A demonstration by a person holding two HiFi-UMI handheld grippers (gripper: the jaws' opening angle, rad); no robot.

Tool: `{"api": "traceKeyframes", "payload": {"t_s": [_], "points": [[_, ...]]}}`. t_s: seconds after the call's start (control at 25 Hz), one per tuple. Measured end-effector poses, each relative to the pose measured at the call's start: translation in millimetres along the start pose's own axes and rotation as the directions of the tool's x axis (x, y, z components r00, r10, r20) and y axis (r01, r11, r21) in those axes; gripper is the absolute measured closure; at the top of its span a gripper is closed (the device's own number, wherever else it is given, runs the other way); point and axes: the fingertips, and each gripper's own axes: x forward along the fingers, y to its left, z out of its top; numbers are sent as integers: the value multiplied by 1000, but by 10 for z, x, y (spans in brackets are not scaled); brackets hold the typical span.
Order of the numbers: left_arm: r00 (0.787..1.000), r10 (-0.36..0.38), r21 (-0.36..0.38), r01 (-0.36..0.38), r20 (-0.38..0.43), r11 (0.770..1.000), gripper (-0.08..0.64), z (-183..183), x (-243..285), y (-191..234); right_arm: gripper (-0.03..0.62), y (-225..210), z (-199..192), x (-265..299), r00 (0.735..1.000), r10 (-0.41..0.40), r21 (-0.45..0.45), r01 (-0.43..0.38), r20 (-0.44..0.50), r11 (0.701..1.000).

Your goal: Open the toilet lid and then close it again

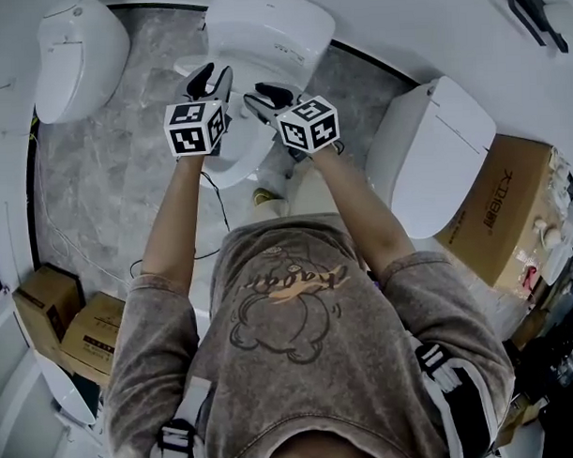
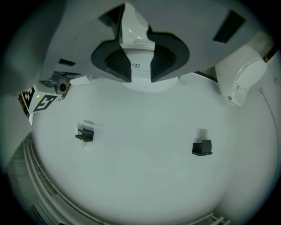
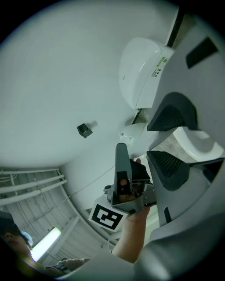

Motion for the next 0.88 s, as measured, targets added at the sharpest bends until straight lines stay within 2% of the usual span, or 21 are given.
{"api": "traceKeyframes", "payload": {"t_s": [0.16,0.36,0.6,0.76,0.88], "points": [[1000,1,20,-1,-20,1000,425,-468,-412,25,433,368,-422,33,999,-9,-35,7,-49,999],[998,28,-35,-30,-48,999,426,-1073,-821,124,434,734,-947,100,995,-20,-3,20,-102,1000],[993,74,-91,-82,-88,992,433,-1778,-1087,252,434,954,-1571,293,977,0,0,0,-213,1000],[990,104,-101,-114,-94,988,443,-2164,-1186,302,437,1035,-1908,369,972,6,9,-4,-234,1000],[985,124,-106,-137,-119,985,443,-2455,-1213,376,464,1040,-2140,475,967,2,28,6,-256,1000]]}}
